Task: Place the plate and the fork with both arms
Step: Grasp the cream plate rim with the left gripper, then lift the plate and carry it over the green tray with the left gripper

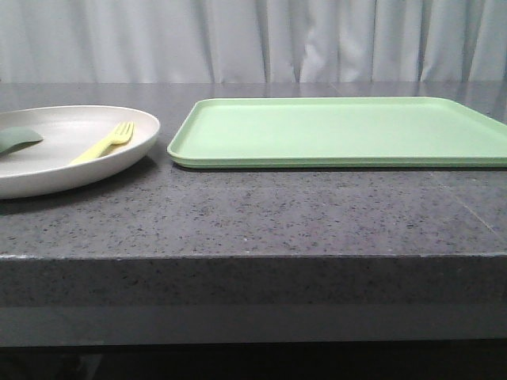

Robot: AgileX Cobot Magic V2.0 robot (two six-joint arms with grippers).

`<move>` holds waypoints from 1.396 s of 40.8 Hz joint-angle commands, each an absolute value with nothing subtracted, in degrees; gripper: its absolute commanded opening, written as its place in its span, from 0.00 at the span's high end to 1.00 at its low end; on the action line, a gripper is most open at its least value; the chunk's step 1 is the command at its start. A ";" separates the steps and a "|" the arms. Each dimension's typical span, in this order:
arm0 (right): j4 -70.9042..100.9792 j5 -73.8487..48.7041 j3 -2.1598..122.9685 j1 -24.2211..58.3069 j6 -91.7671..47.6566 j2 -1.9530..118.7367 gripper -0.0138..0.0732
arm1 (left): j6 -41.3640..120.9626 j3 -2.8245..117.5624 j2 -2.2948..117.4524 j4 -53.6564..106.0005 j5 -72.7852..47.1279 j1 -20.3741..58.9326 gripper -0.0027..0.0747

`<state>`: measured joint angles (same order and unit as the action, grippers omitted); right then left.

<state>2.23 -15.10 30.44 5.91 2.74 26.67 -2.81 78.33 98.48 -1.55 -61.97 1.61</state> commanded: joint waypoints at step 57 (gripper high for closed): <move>1.65 -10.30 32.55 5.74 2.55 27.29 0.16 | 10.77 86.93 93.51 36.51 -59.24 -6.17 0.99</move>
<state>2.23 -15.10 30.44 5.91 2.74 26.67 11.63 83.84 96.60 32.07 -61.48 -8.43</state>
